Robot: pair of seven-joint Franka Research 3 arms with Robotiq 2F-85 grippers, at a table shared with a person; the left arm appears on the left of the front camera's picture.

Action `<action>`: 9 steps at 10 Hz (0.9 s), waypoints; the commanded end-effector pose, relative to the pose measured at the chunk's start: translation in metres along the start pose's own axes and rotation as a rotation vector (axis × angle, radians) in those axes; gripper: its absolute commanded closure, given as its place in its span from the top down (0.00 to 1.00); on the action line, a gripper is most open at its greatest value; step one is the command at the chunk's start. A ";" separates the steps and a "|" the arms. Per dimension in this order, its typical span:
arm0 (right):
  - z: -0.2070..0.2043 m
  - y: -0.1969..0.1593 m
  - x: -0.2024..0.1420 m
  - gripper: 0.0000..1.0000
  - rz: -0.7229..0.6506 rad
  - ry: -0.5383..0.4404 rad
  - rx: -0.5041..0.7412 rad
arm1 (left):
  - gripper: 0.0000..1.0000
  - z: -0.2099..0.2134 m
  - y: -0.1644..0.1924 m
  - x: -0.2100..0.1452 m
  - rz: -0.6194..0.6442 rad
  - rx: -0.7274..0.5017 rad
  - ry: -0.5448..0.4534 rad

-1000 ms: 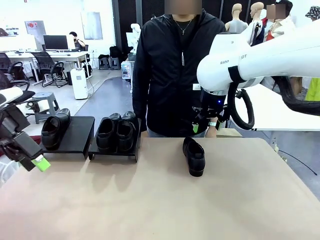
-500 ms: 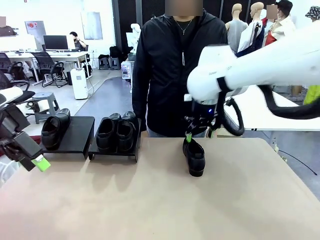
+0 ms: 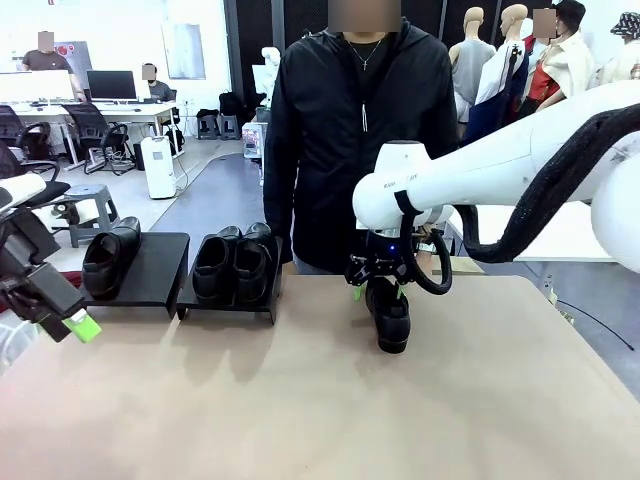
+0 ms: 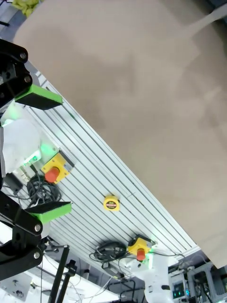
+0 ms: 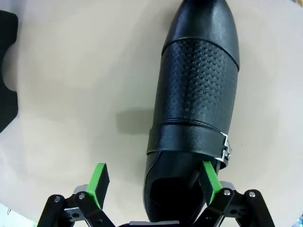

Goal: Organize the shoes by placing them on the stand.
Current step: Pick up one Shoe and place it in the middle of the table.

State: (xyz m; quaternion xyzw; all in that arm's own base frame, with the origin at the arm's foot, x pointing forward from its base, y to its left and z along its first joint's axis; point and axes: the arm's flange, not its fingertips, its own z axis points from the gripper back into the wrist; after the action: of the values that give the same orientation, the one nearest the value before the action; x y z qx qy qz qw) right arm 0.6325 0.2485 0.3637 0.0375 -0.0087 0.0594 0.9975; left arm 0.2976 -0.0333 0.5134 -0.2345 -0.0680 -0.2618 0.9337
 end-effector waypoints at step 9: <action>-0.009 0.015 -0.009 0.00 -0.029 0.104 -0.011 | 1.00 0.003 0.001 0.000 0.008 0.002 -0.003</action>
State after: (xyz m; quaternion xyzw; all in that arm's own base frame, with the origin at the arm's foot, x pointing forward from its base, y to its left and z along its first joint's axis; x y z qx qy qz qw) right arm 0.6150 0.2597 0.3532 0.0302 0.0589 0.0526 0.9964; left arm 0.2976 -0.0333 0.5134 -0.2345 -0.0680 -0.2618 0.9337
